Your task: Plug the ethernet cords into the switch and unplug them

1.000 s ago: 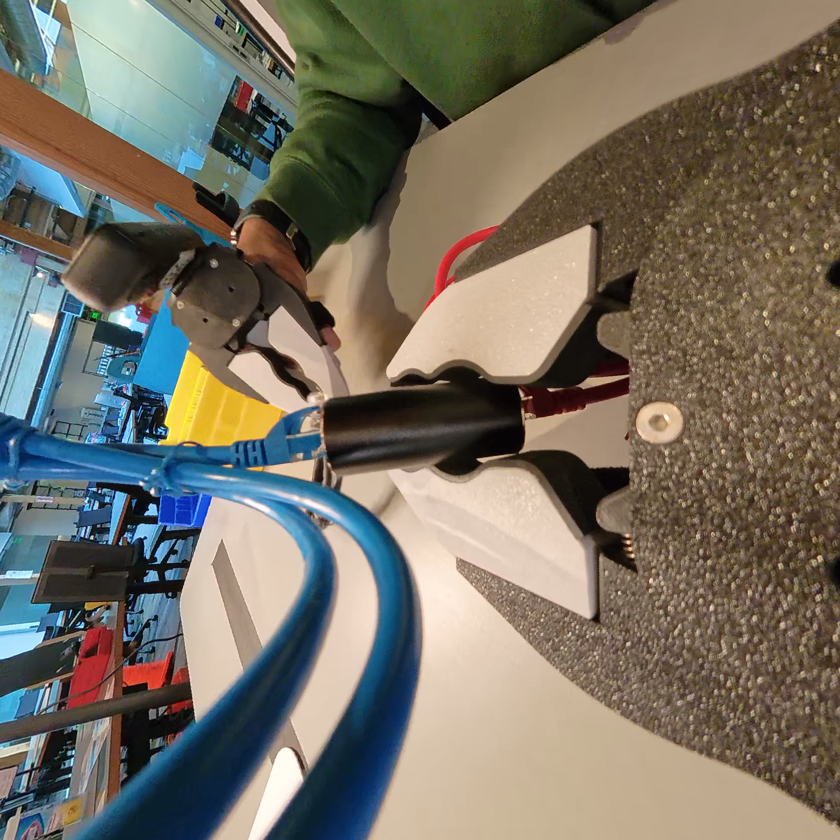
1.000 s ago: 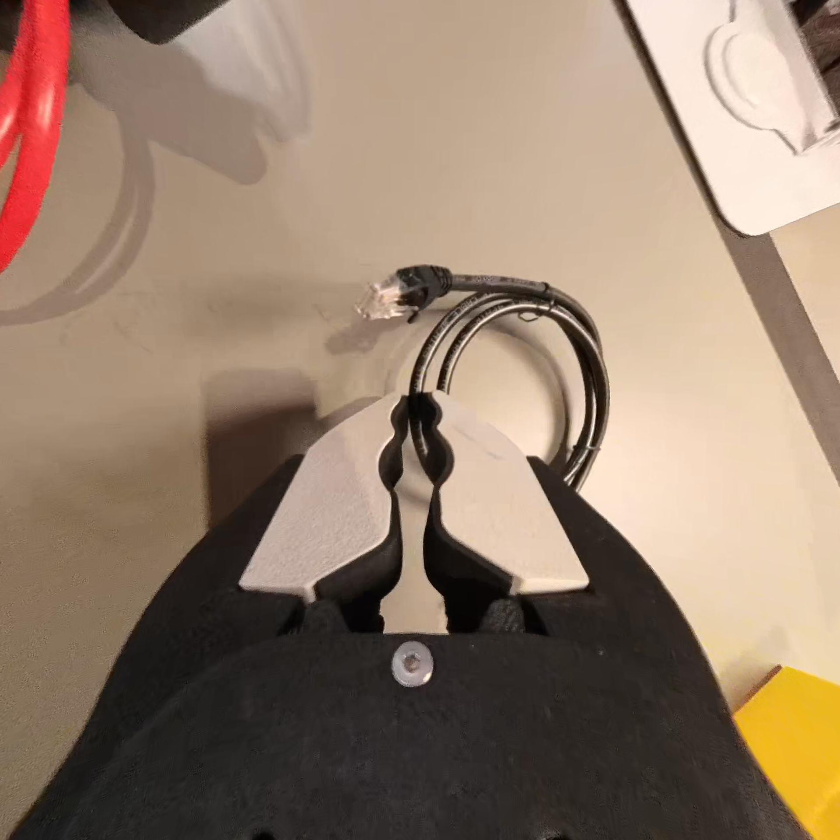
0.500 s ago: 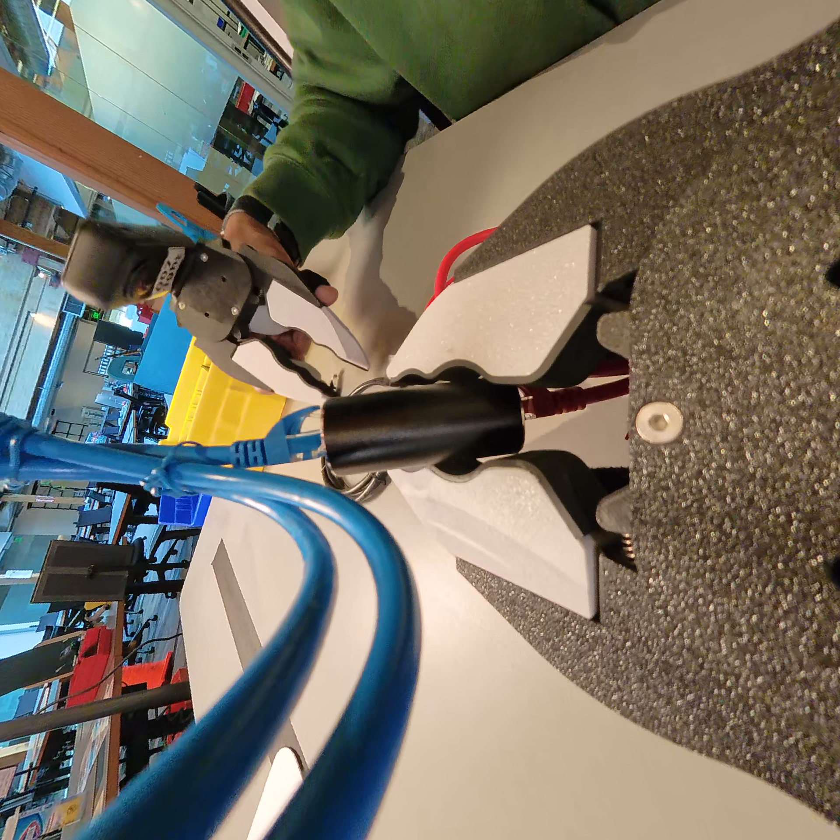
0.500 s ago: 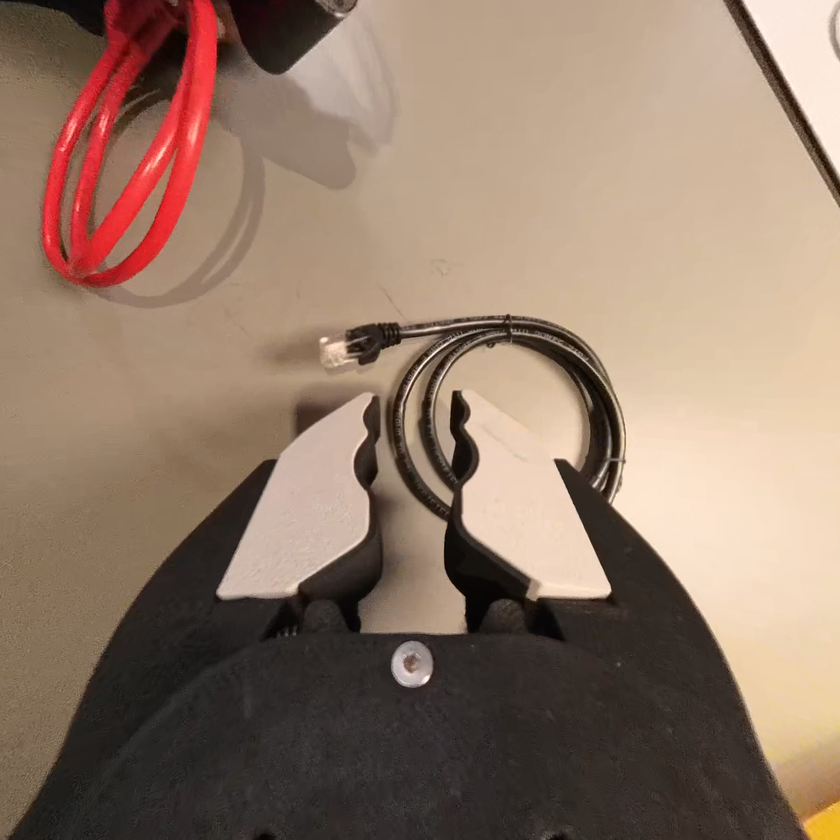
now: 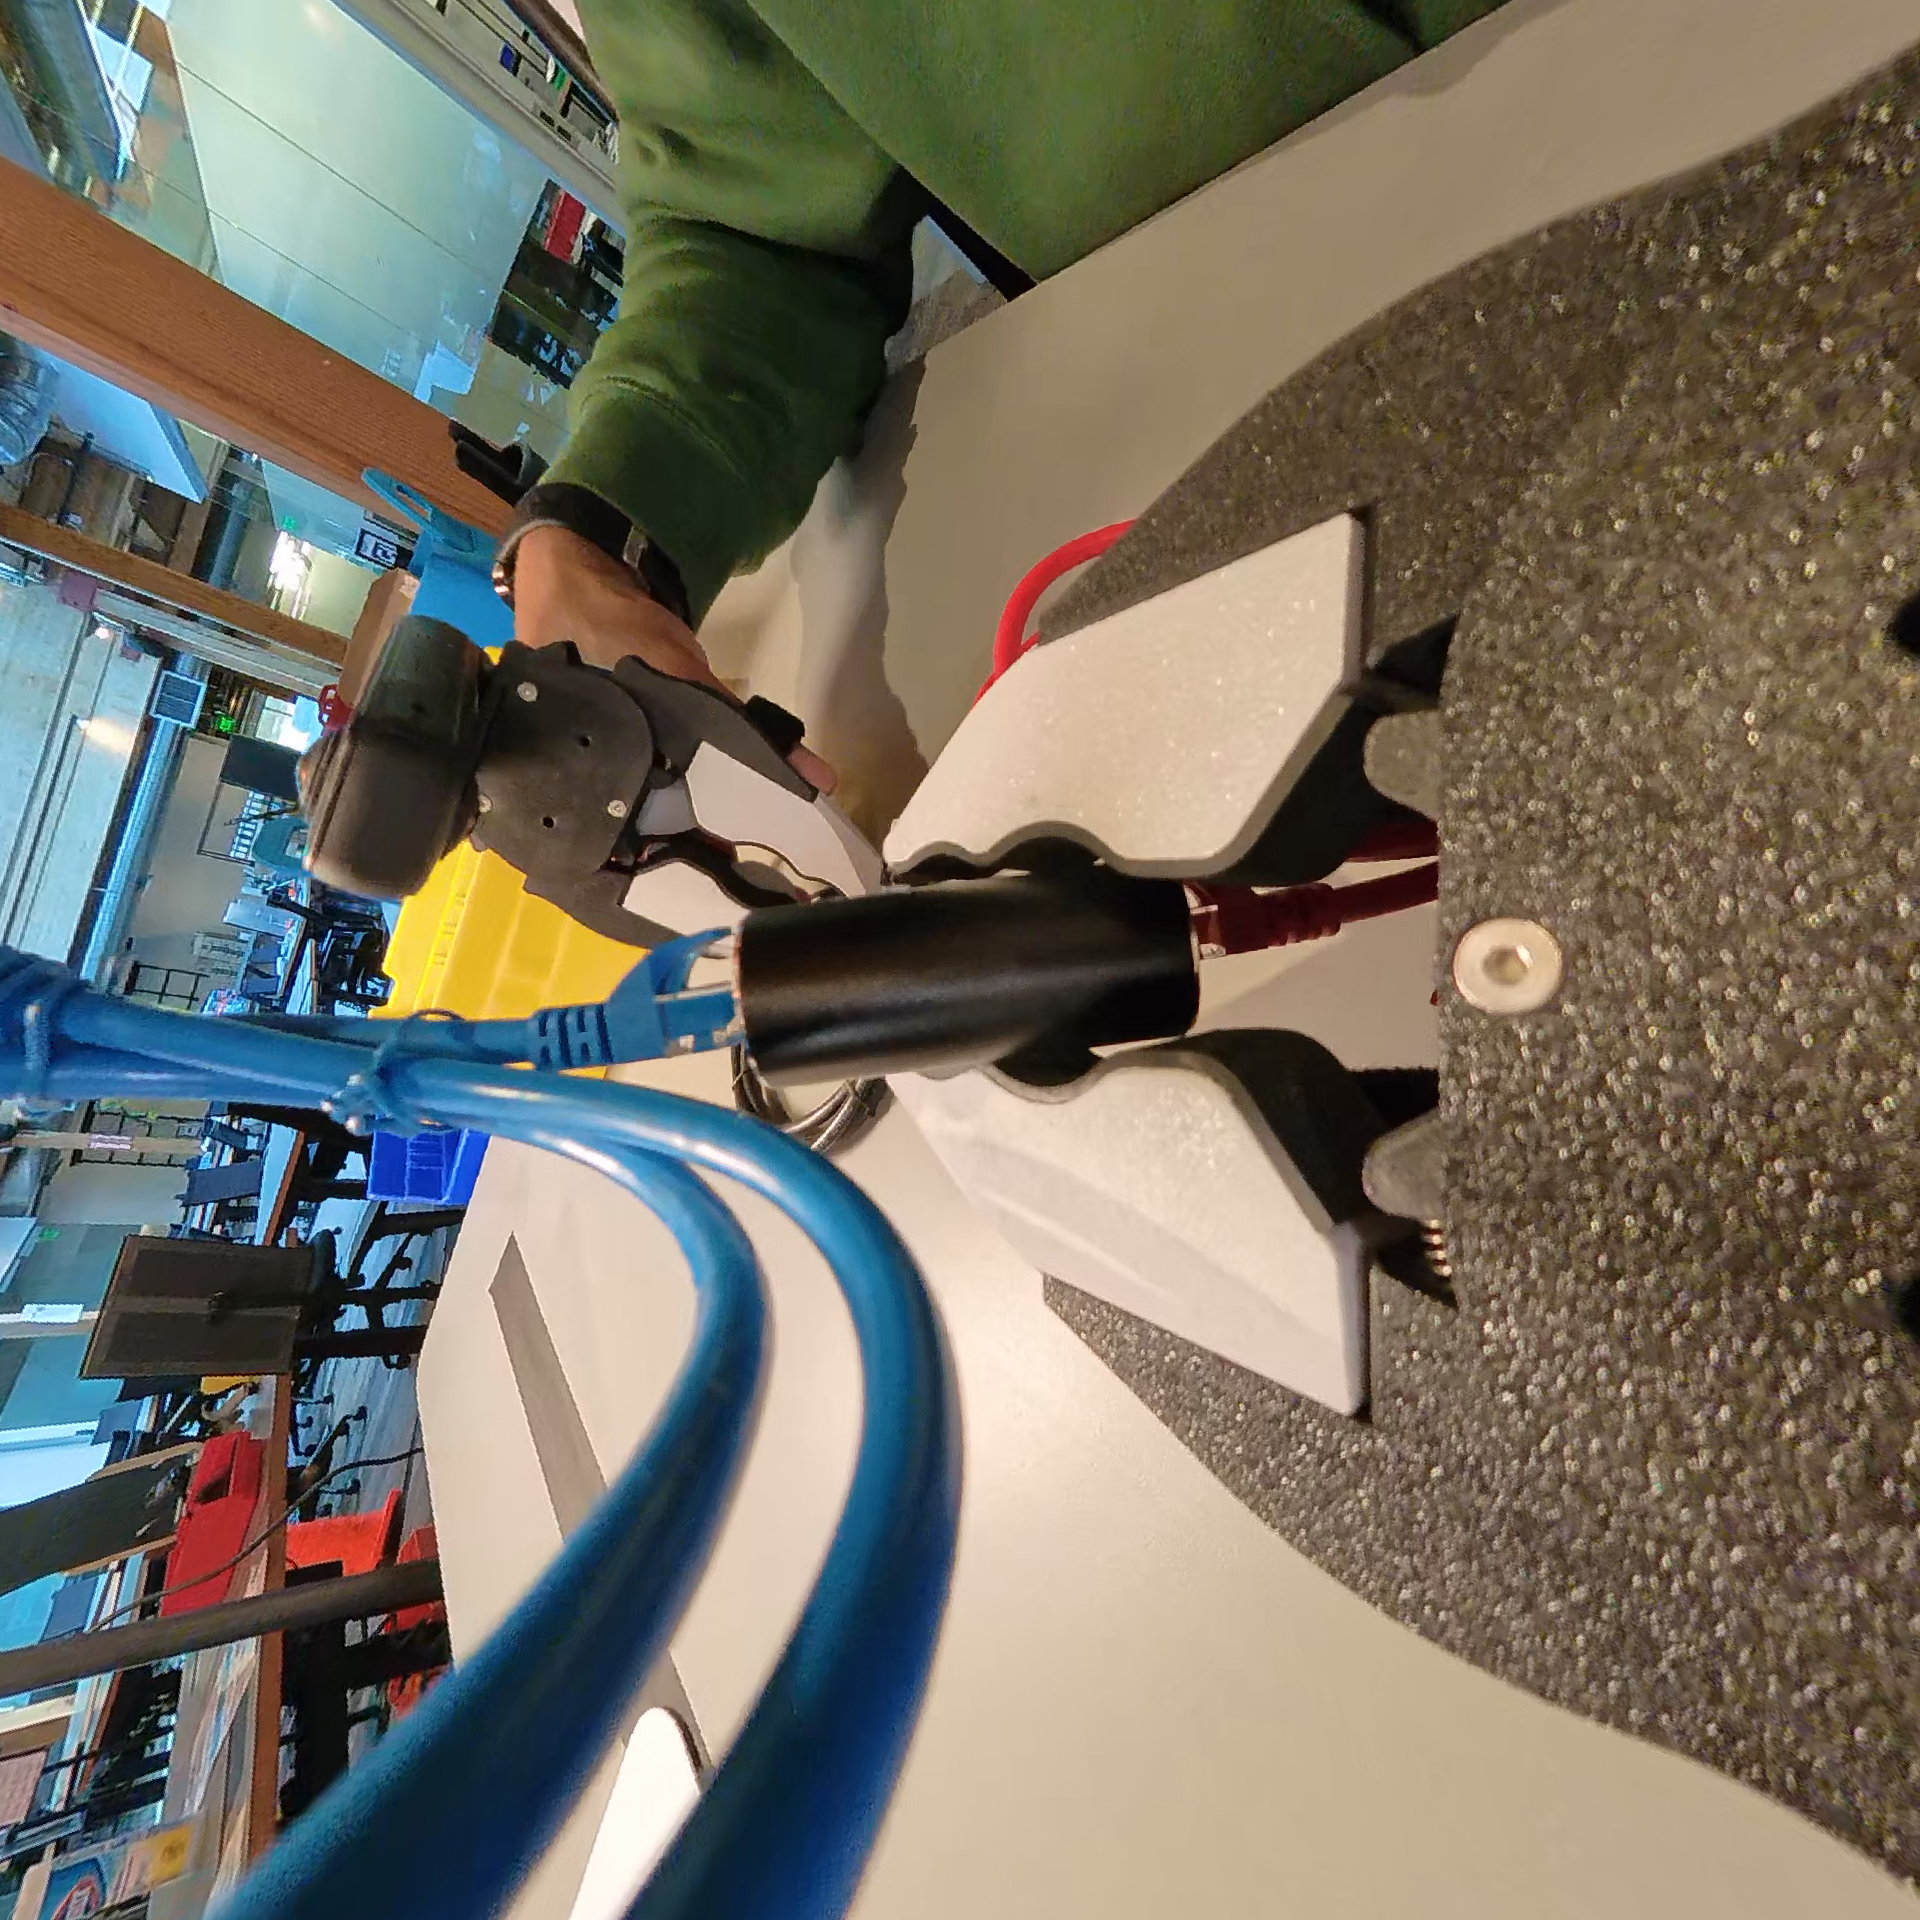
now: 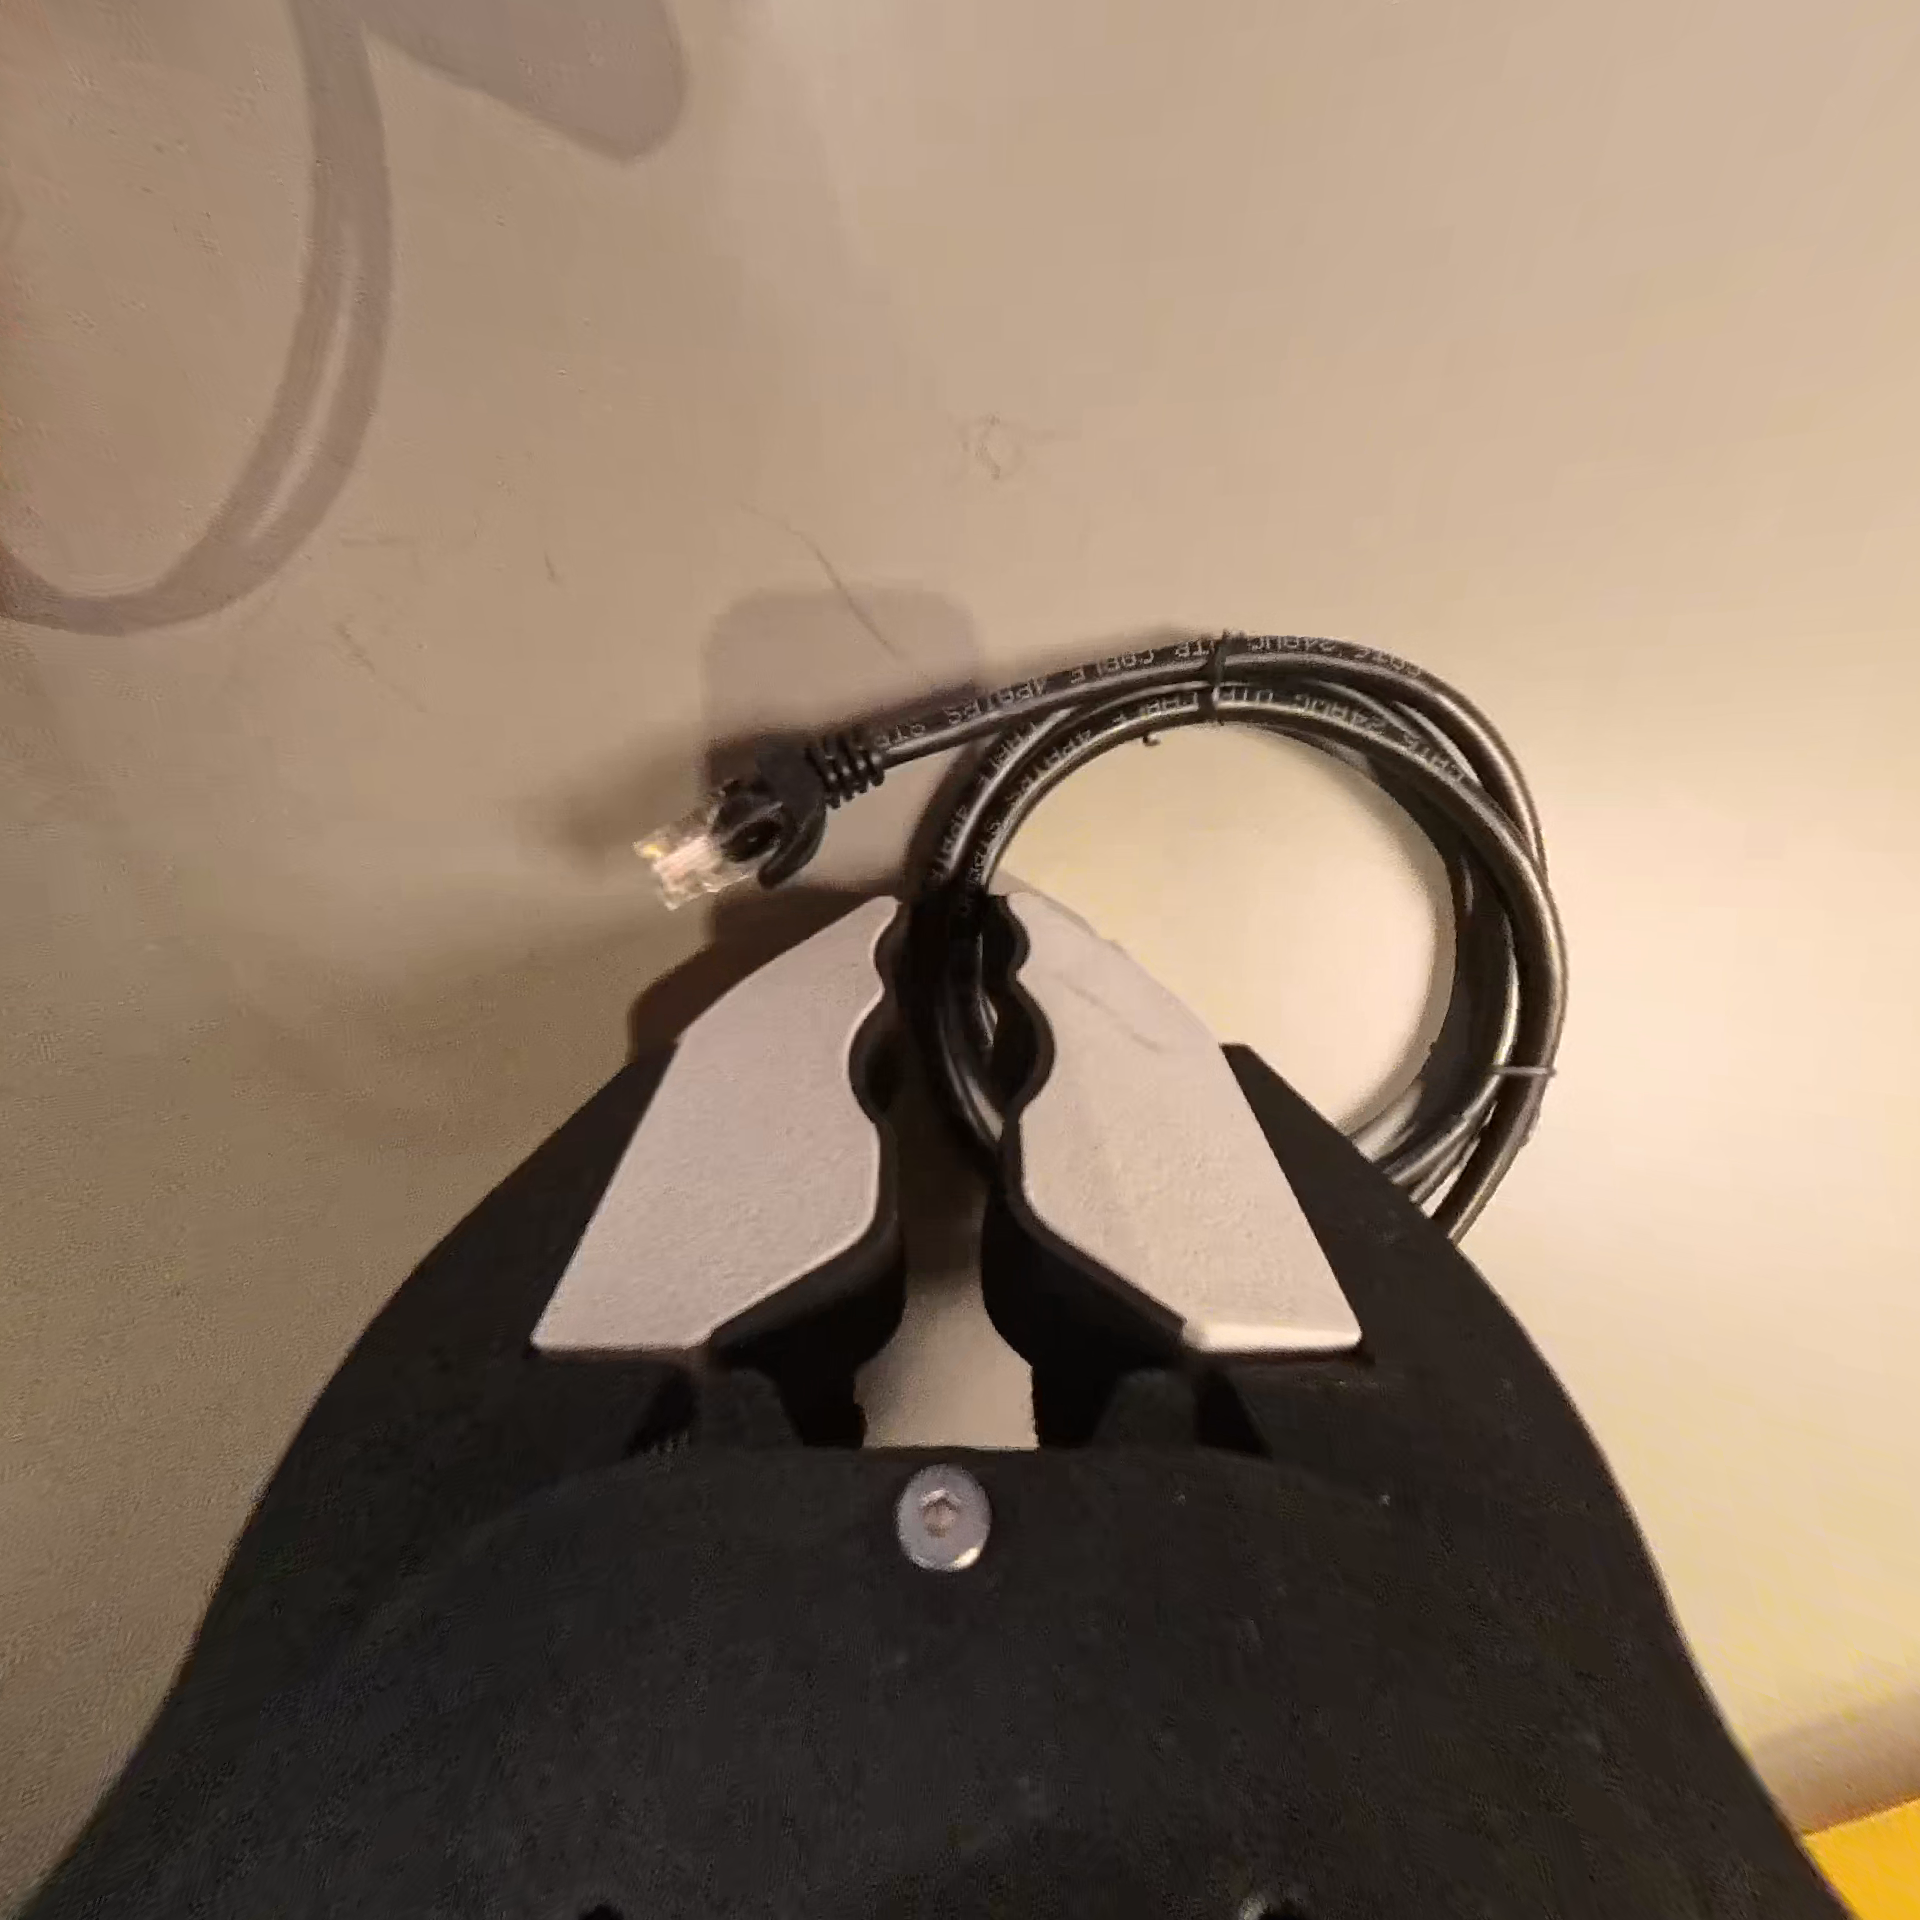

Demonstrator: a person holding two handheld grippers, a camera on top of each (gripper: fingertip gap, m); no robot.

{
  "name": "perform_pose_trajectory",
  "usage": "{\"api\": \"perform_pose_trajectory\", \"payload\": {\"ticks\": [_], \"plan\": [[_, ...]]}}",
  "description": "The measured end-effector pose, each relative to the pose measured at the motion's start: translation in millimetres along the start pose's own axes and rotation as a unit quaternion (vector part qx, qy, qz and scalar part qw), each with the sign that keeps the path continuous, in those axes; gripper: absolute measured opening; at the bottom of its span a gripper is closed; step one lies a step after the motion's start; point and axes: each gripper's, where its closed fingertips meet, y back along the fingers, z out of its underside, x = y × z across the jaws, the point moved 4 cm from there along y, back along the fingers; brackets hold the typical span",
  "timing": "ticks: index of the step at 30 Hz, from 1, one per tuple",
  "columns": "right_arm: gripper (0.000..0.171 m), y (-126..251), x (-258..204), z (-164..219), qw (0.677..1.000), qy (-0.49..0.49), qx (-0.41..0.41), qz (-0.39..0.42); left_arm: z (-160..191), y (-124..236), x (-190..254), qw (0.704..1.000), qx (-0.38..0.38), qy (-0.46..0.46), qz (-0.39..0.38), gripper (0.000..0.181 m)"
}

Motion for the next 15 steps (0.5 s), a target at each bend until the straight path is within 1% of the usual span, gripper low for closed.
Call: {"api": "perform_pose_trajectory", "payload": {"ticks": [2, 4, 7, 9, 12, 15], "plan": [[0.012, 2, -2, 2, 1.0, 0.001, 0.003, 0.01, 0, 0, 0, 1.0, -0.001, 0.001, 0.0, 0.028], [0.011, 12, -2, 4, 0.999, -0.006, 0.023, 0.024, 0, 0, 0, 1.0, 0.0, 0.001, -0.001, 0.028], [0.011, 44, -4, 4, 0.996, -0.02, 0.07, 0.053, 0, 0, 0, 1.0, -0.001, 0.002, 0.0, 0.028], [0.012, 76, -5, 4, 0.991, -0.027, 0.103, 0.083, 0, 0, 0, 1.0, -0.001, 0.002, 0.0, 0.028], [0.011, 140, -6, 9, 0.977, -0.038, 0.145, 0.151, 0, 0, 0, 1.0, -0.001, 0.003, 0.0, 0.028], [0.012, 201, -5, 26, 0.961, -0.056, 0.161, 0.22, 0, 0, 0, 1.0, -0.001, 0.003, 0.0, 0.028]]}}
